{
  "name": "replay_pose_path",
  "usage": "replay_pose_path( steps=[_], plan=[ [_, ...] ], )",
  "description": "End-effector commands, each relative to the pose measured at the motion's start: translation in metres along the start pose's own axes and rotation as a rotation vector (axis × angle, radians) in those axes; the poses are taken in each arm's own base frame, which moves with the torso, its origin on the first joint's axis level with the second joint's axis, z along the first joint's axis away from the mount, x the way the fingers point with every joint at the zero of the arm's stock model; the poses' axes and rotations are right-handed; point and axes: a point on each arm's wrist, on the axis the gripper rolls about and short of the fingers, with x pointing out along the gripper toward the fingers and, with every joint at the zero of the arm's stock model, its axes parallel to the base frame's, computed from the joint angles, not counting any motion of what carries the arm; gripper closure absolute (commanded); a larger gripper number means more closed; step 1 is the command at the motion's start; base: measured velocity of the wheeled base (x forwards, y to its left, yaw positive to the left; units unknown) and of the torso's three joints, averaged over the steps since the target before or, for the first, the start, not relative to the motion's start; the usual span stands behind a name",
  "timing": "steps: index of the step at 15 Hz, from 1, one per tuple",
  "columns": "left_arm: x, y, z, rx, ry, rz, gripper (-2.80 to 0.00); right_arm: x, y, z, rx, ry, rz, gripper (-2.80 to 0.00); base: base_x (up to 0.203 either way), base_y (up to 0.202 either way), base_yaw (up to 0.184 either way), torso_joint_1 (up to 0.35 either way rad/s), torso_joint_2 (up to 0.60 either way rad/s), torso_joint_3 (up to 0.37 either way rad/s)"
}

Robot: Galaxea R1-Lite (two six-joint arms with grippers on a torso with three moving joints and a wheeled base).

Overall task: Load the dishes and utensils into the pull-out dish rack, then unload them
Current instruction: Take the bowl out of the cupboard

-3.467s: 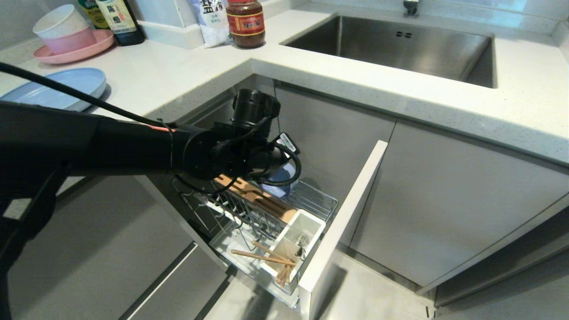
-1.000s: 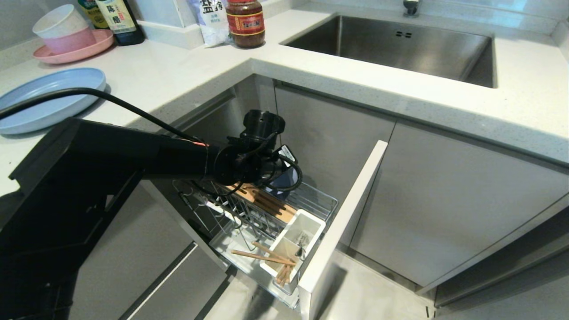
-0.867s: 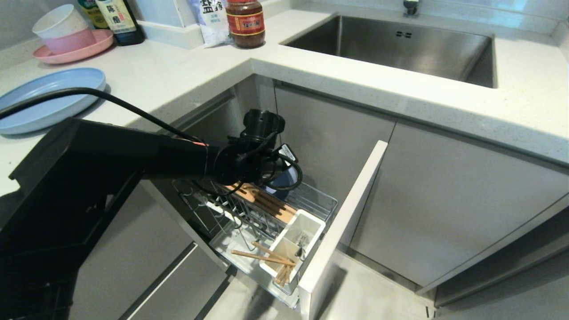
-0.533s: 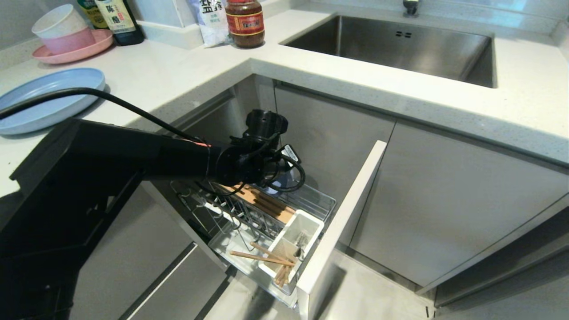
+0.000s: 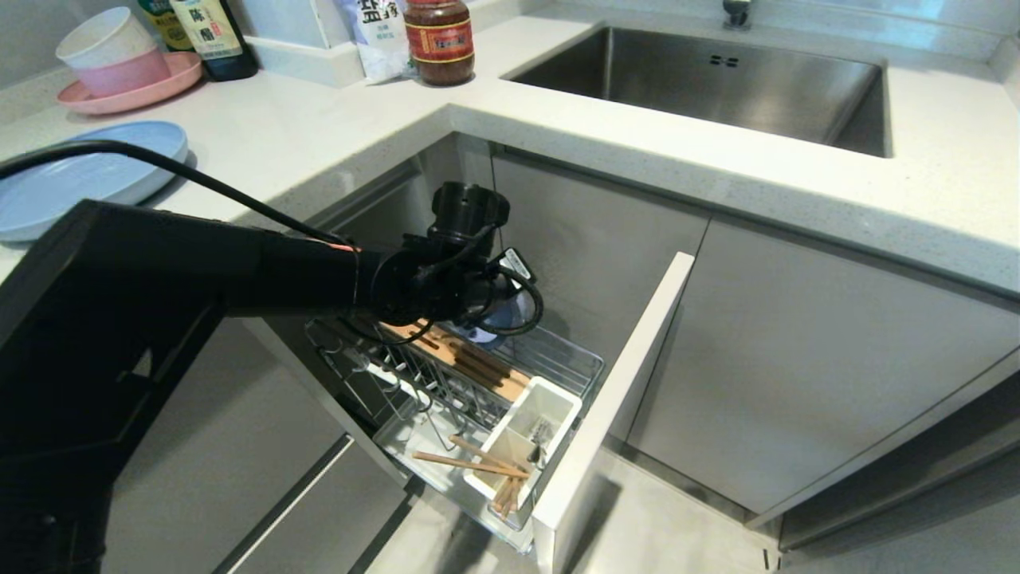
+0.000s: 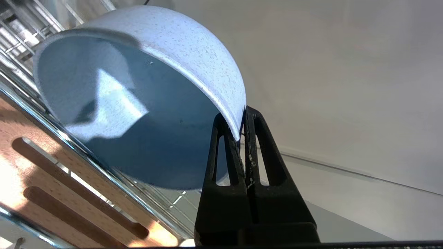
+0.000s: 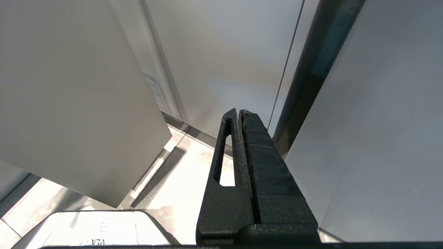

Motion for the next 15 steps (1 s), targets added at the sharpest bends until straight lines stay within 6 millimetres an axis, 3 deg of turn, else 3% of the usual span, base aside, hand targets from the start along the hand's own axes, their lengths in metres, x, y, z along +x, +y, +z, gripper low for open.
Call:
replay_pose_path(
  steps=[1,7,10,11,15],
  plan=[
    [-0.011,-0.004,0.008,-0.012,-0.022,-0.018,0.0,0.0,0.0,0.0,0.001,-0.002,0.0,0.0,0.0,0.0,0.0,0.0,0.0,0.0],
    [-0.031,-0.009,0.02,-0.023,-0.05,-0.047,0.0,0.0,0.0,0.0,0.0,-0.002,0.0,0.0,0.0,0.0,0.0,0.0,0.0,0.0],
    [-0.053,-0.015,0.025,-0.025,-0.062,-0.083,0.0,0.0,0.0,0.0,0.001,-0.002,0.0,0.0,0.0,0.0,0.0,0.0,0.0,0.0],
    [-0.064,-0.018,0.027,-0.025,-0.067,-0.102,0.0,0.0,0.0,0.0,0.0,-0.002,0.0,0.0,0.0,0.0,0.0,0.0,0.0,0.0],
    [-0.142,-0.033,0.037,-0.027,-0.109,-0.248,0.0,0.0,0.0,0.0,0.0,-0.002,0.0,0.0,0.0,0.0,0.0,0.0,0.0,0.0]
  ],
)
